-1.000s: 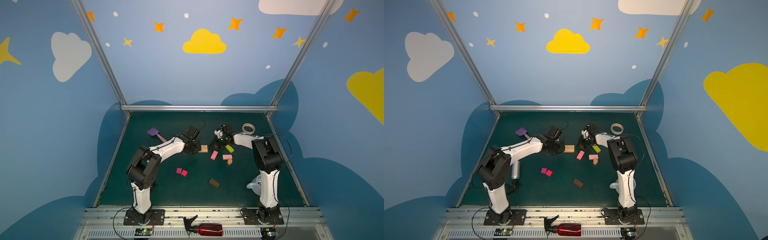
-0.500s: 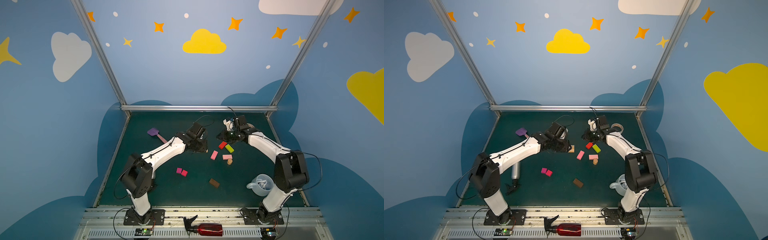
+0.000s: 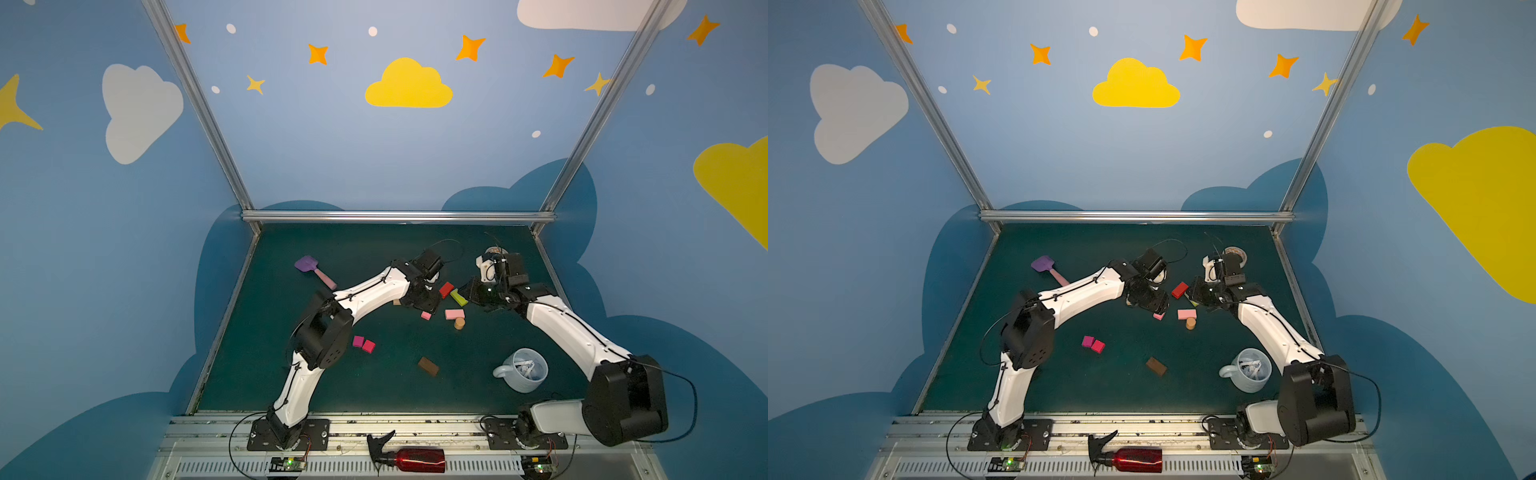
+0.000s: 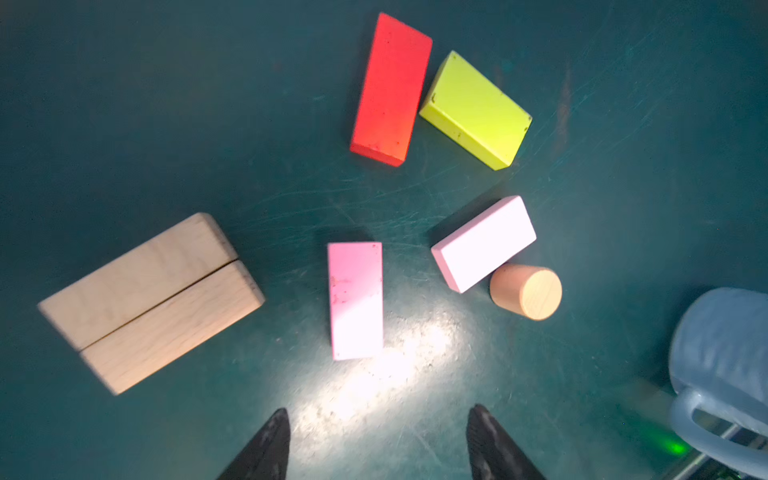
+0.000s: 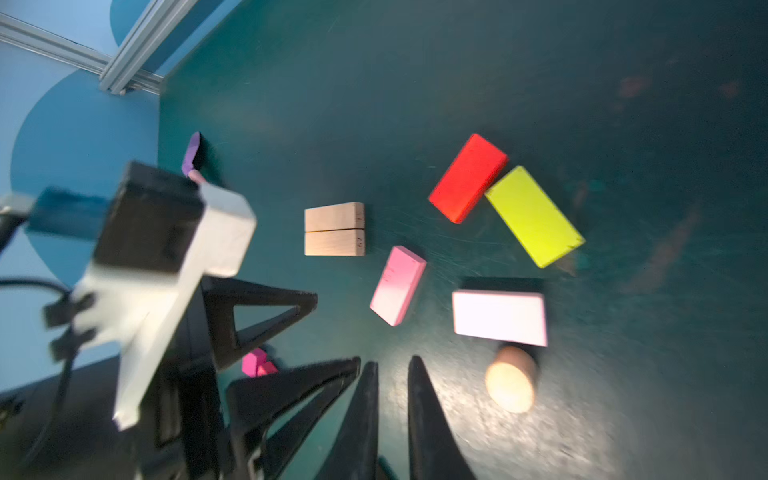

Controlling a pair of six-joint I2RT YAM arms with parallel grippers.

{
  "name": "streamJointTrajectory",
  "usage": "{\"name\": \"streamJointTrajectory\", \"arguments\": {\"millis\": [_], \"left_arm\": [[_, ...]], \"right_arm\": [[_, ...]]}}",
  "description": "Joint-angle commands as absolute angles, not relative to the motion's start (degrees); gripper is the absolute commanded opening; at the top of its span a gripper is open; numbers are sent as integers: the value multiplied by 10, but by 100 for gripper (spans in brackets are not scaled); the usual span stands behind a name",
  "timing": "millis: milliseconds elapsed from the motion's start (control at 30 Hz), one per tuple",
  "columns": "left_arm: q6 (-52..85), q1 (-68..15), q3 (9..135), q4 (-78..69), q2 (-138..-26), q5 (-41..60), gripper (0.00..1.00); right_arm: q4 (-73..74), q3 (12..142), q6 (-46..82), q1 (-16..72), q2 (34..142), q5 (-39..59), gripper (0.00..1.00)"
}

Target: Build the wood block tower

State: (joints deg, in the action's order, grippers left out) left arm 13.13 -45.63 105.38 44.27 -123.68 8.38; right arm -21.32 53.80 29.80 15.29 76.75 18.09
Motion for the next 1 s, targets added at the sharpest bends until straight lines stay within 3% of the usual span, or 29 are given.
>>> {"name": "streamJointTrajectory", "arguments": {"millis": [0,267,967], "left_arm": [[109,-461,1116,515,-1276,55,67],[99,-467,1241,599,-1363,6,61],[108,-469,1295,612,-1428,17,62]], "right_arm": [[-208,512,306,140,738,171,18],[-193,476,311,116,708,180,19],[-169,450,312,94,694,204,20]]}}
